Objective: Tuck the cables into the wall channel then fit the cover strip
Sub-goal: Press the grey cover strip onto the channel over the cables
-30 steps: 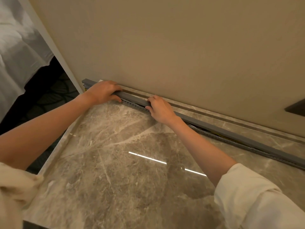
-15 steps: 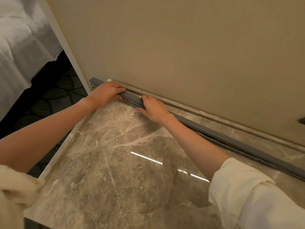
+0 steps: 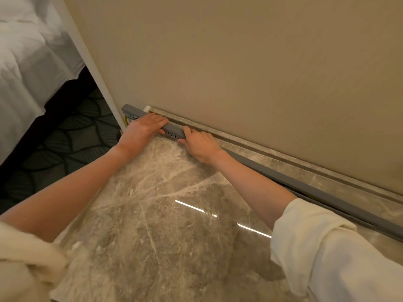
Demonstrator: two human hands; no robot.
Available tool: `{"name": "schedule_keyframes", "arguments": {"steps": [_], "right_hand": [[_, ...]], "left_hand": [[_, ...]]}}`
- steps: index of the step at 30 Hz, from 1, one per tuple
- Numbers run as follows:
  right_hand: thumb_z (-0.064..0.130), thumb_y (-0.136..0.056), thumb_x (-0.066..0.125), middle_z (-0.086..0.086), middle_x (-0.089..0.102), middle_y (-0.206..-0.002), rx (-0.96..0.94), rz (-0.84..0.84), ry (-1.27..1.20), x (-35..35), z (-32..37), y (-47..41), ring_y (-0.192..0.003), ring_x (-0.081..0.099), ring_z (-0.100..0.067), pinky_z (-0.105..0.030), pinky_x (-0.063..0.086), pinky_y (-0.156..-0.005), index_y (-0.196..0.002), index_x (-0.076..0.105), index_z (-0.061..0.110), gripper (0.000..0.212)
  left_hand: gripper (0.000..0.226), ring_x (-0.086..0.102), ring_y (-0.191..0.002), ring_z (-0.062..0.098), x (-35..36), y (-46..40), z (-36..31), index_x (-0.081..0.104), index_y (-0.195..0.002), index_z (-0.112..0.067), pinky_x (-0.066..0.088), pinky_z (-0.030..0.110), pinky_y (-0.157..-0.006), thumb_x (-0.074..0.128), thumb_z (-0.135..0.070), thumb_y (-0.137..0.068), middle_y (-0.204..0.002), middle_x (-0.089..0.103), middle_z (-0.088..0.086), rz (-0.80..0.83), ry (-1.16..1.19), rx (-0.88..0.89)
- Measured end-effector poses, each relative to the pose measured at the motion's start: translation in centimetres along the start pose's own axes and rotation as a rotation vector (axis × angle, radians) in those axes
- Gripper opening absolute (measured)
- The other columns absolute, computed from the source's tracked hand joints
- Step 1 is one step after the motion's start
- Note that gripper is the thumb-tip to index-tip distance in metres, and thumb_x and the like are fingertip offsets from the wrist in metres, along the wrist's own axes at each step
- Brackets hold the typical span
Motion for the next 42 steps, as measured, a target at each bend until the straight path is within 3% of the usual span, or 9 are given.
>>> {"name": "schedule_keyframes", "arguments": {"steps": [6, 10, 18, 25, 28, 31, 35, 39, 42], "right_hand": [[0.041, -0.101, 0.034, -0.019, 0.068, -0.096, -0.011, 0.026, -0.029, -0.7, -0.9, 0.2, -0.079, 0.064, -0.037, -0.036, 0.038, -0.059, -0.108, 0.043, 0.006, 0.036], [0.041, -0.101, 0.034, -0.020, 0.066, -0.090, 0.001, 0.040, -0.068, -1.1, -1.8, 0.6, -0.075, 0.062, -0.035, -0.035, 0.037, -0.058, -0.106, 0.043, 0.005, 0.038], [0.041, -0.100, 0.033, -0.019, 0.066, -0.096, 0.003, 0.041, -0.029, -0.9, -1.7, 0.4, -0.081, 0.063, -0.035, -0.036, 0.037, -0.062, -0.109, 0.045, 0.006, 0.038], [0.034, -0.100, 0.012, -0.007, 0.047, -0.063, 0.342, 0.138, -0.482, -1.0, -1.0, -3.6, -0.064, 0.046, -0.025, -0.034, 0.037, -0.061, -0.061, 0.038, 0.014, 0.051], [0.030, -0.101, 0.010, -0.021, 0.063, -0.080, 0.398, 0.265, -0.546, 0.4, 0.3, -5.1, -0.070, 0.061, -0.030, -0.038, 0.052, -0.069, -0.085, 0.057, 0.000, 0.058], [0.026, -0.099, 0.016, -0.014, 0.063, -0.060, 0.430, 0.299, -0.564, 1.3, 0.9, -5.2, -0.044, 0.055, -0.025, -0.030, 0.047, -0.048, -0.067, 0.052, 0.005, 0.053], [0.002, -0.090, 0.026, -0.004, 0.057, -0.054, 0.375, 0.214, -0.463, 0.5, 1.0, -5.1, -0.045, 0.056, -0.022, -0.030, 0.047, -0.049, -0.062, 0.042, 0.014, 0.034], [0.001, -0.088, 0.034, -0.012, 0.067, -0.082, 0.332, 0.197, -0.349, -0.2, 1.8, -4.5, -0.073, 0.061, -0.029, -0.037, 0.055, -0.074, -0.058, 0.043, 0.017, 0.035], [0.000, -0.089, 0.036, -0.017, 0.067, -0.099, 0.320, 0.210, -0.319, -0.4, 2.3, -4.2, -0.075, 0.056, -0.027, -0.035, 0.052, -0.074, -0.069, 0.052, 0.013, 0.028]], "left_hand": [[0.050, 0.058, -0.116, 0.041, 0.2, 0.0, 0.5, 0.052, -0.127, 0.006, 0.047, 0.051, -0.101, 0.069, -0.011, -0.083, -0.128, 0.058, 0.026, 0.181, -0.225, 0.105], [0.049, 0.064, -0.103, 0.044, -0.8, -0.3, 1.9, 0.055, -0.118, 0.013, 0.052, 0.053, -0.090, 0.074, 0.009, -0.073, -0.115, 0.063, 0.033, 0.197, -0.439, 0.058], [0.051, 0.068, -0.095, 0.043, -0.3, -0.6, 2.0, 0.058, -0.112, 0.016, 0.056, 0.050, -0.082, 0.080, 0.003, -0.068, -0.107, 0.066, 0.034, 0.280, -0.603, 0.125], [0.051, 0.069, -0.093, 0.040, -0.1, -0.4, 2.1, 0.060, -0.111, 0.015, 0.057, 0.047, -0.080, 0.082, -0.001, -0.068, -0.106, 0.068, 0.032, 0.209, -0.608, 0.177], [0.049, 0.070, -0.092, 0.040, -0.3, -0.5, 2.1, 0.061, -0.109, 0.015, 0.059, 0.047, -0.078, 0.082, -0.001, -0.068, -0.105, 0.068, 0.031, 0.151, -0.601, 0.201], [0.046, 0.070, -0.093, 0.039, -0.5, -0.3, 2.2, 0.061, -0.110, 0.014, 0.059, 0.047, -0.079, 0.079, -0.001, -0.070, -0.106, 0.068, 0.031, 0.126, -0.594, 0.196], [0.038, 0.067, -0.097, 0.038, -1.2, -0.7, 2.6, 0.062, -0.113, 0.008, 0.057, 0.048, -0.085, 0.068, -0.014, -0.082, -0.108, 0.069, 0.026, 0.192, -0.309, 0.129], [0.045, 0.062, -0.062, 0.027, -2.3, -2.8, 4.9, 0.067, -0.077, -0.005, 0.052, 0.039, -0.062, 0.040, -0.036, -0.094, -0.071, 0.069, 0.012, 0.283, -0.038, -0.109], [0.057, 0.055, -0.052, 0.031, -0.5, -4.4, 5.8, 0.054, -0.058, -0.003, 0.042, 0.036, -0.056, 0.034, -0.036, -0.100, -0.057, 0.060, 0.015, 0.401, 0.037, -0.218]]}}
Point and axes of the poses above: each hand's wrist, its own y-axis away from the middle knuckle, its own x-axis out of the palm, z = x × y, the point moved 8 cm from there along -y, towards the middle knuckle
